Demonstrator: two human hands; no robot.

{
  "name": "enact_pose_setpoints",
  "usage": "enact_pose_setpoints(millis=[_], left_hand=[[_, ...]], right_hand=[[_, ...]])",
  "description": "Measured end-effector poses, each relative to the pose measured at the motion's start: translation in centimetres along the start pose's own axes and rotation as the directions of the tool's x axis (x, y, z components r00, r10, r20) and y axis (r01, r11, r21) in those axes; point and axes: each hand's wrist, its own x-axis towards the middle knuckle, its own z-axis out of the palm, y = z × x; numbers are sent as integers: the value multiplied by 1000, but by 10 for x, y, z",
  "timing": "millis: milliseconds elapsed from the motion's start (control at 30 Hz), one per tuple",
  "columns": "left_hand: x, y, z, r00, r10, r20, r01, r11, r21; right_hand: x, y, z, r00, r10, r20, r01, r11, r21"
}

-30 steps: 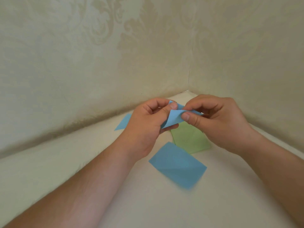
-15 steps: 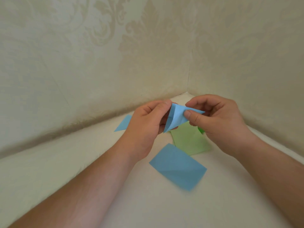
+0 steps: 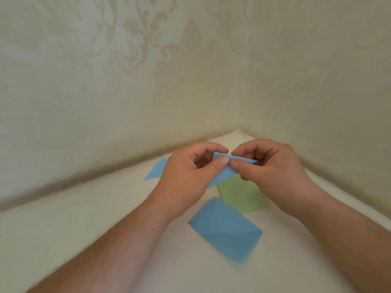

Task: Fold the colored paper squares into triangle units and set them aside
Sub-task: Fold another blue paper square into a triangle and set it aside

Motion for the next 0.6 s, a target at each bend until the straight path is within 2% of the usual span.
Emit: enact_pose_setpoints(millis=[133,333,467,600], left_hand=[[1,0,-4,1000,8,-20,-7,1000,28],[2,0,-14,993,121,7,-118,951,287],[4,1,-15,994,104,-23,-95,960,265],[5,2,-14,1000,9,-5,-8,983,184]], right_hand=[[0,2,-4,999,40,19,-40,999,-19],[4,4,-8,992,120,44,-119,993,-20],[6,4,-12,986,151,69,-149,988,-31],[6,3,-12,987,149,53,-149,989,-20]])
